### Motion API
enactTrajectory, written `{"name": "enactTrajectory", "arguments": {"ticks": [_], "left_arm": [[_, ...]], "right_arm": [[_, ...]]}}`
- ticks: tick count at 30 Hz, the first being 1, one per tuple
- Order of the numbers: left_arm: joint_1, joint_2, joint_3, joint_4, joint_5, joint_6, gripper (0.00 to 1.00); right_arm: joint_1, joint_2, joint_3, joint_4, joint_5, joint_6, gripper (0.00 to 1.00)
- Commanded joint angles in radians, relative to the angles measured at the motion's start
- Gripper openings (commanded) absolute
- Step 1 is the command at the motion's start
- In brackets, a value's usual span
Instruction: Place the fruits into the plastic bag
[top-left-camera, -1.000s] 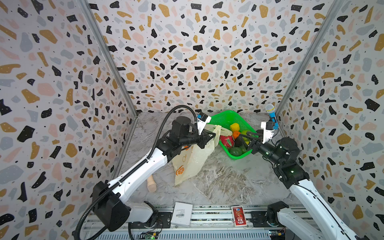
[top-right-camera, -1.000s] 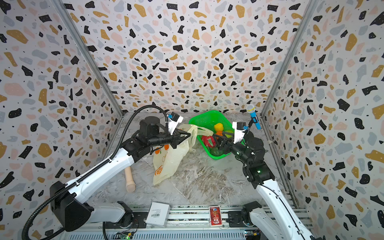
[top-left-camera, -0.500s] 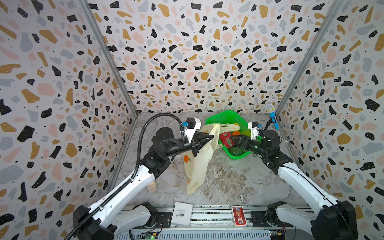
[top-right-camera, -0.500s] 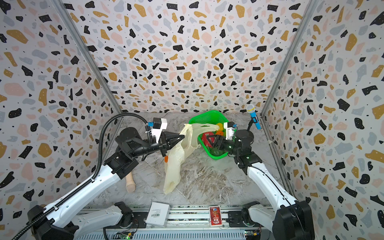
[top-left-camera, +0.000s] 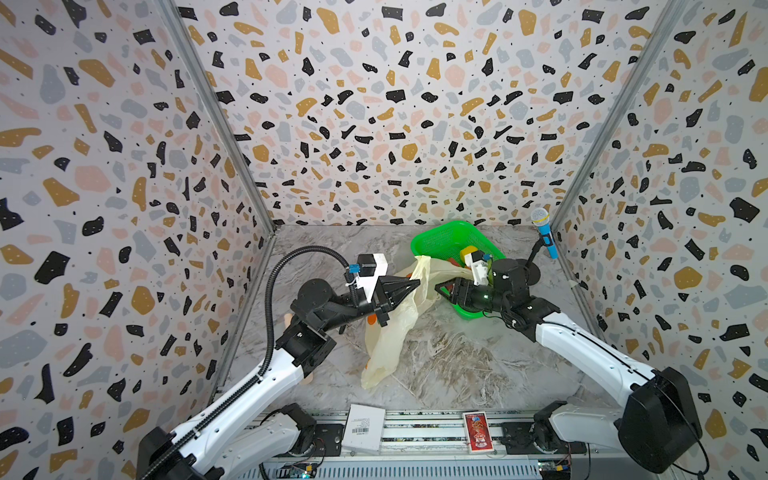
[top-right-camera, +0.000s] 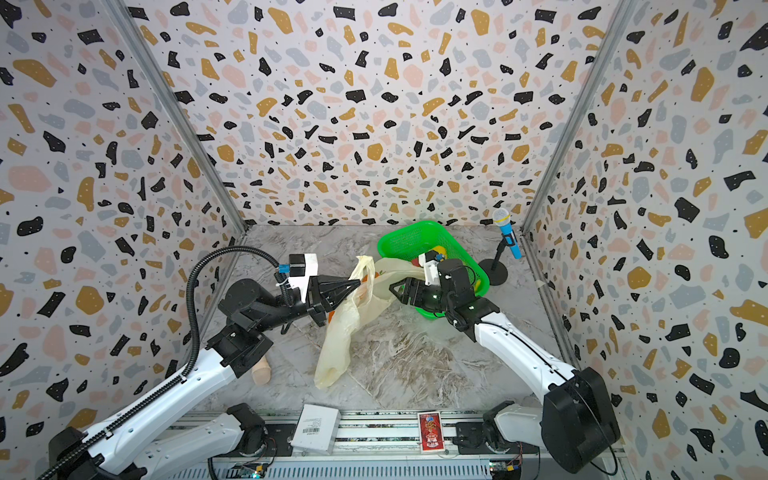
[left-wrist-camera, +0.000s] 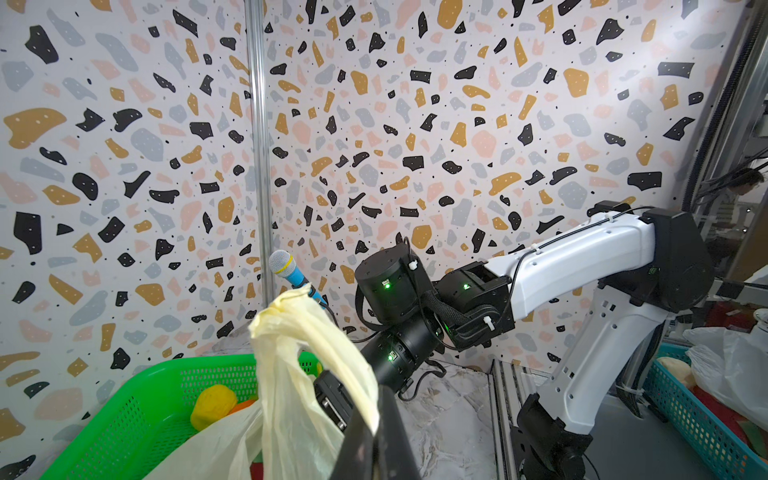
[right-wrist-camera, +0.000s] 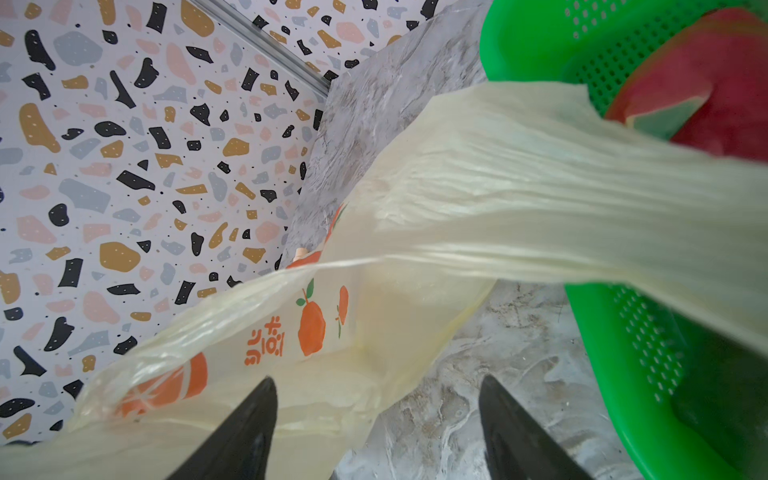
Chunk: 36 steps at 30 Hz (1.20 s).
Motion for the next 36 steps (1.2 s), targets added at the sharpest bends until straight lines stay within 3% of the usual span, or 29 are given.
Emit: {"name": "enactTrajectory", "arguments": {"ticks": [1, 7, 20, 27, 32, 36], "left_arm": [[0.004, -0.021, -0.018, 0.085, -0.004, -0.011, 0.00], [0.004, -0.028, -0.038, 0.111, -0.001, -0.030, 0.00], [0.004, -0.034, -0.043, 0.103, 0.008, -0.021, 0.00], [0.004, -0.029, -0.040, 0.104, 0.006, -0.018, 0.00], [0.004, -0.030, -0.045, 0.107, 0.005, -0.021, 0.00], [0.003, -0.029, -0.049, 0.114, 0.000, -0.021, 0.00]], "right_arm": [[0.010, 0.011, 0.049, -0.041, 0.027, 0.040, 0.77], [0.038, 0.054, 0.038, -0.011, 0.039, 0.117, 0.76], [0.095, 0.114, 0.074, -0.045, 0.034, 0.076, 0.75], [0.076, 0.064, 0.042, -0.092, 0.105, 0.080, 0.75], [0.070, 0.105, 0.048, -0.073, 0.053, 0.087, 0.75], [0.072, 0.137, 0.036, -0.013, -0.029, 0.165, 0.75]]}}
